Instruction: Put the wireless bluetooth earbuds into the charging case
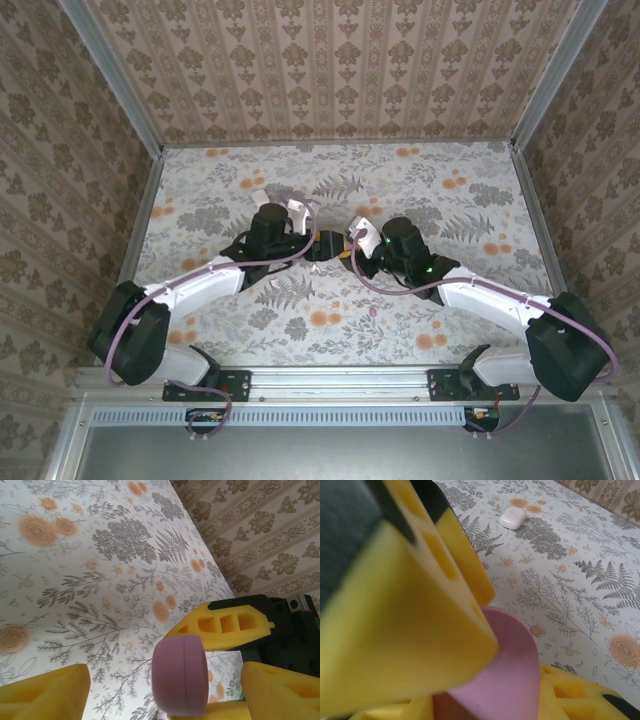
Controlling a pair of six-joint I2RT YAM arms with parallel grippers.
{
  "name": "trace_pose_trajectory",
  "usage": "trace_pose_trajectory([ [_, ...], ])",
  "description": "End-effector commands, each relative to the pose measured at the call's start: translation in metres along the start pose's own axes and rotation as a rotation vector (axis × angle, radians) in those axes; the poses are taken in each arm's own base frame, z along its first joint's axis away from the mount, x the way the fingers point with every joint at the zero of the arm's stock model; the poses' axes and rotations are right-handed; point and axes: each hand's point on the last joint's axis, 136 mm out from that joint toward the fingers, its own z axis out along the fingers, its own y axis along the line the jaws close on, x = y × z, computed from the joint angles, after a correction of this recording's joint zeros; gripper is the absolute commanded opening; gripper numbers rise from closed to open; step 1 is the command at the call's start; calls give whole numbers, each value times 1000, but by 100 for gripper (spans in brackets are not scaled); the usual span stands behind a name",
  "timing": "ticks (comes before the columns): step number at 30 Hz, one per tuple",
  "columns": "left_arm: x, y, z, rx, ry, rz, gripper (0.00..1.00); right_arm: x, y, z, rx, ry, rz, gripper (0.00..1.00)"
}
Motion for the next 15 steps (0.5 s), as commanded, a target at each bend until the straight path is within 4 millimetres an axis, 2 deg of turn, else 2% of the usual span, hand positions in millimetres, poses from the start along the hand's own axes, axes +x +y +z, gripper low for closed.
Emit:
trace_pose_trajectory([
  [1, -9, -13, 3, 43, -8, 4, 76, -18, 7, -8, -25, -74, -39, 36],
  [4, -9, -10, 4, 33, -8, -8, 73, -19, 8, -10, -23, -85, -32, 37],
  [15, -6, -23, 9, 103, 37, -4, 47, -20, 5, -9, -2, -105, -1, 37],
])
